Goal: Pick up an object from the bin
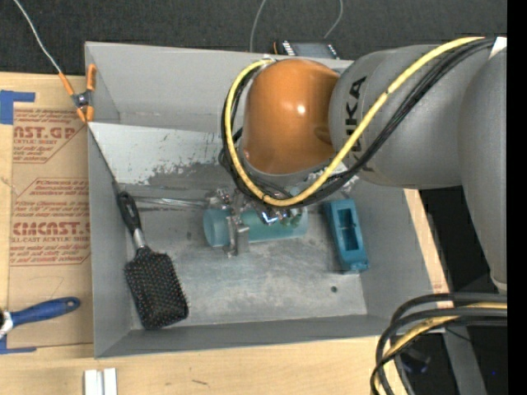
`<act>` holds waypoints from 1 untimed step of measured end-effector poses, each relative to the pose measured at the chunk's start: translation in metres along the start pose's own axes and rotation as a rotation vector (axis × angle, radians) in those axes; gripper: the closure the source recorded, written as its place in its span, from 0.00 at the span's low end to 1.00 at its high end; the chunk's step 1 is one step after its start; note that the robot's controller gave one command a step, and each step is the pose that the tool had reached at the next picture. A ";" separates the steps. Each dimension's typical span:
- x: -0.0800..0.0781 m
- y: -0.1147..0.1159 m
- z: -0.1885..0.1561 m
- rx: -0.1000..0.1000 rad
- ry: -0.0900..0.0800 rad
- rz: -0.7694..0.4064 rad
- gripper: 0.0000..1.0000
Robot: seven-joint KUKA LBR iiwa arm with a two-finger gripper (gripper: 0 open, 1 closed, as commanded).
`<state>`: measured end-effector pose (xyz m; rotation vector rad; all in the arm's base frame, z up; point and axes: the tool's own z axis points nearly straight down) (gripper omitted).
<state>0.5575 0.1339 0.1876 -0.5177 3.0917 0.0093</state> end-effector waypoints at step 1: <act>-0.032 -0.017 -0.099 0.002 -0.012 -0.017 1.00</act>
Offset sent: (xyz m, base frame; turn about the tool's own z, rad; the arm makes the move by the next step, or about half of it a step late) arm 0.0323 -0.0065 0.0946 -0.0176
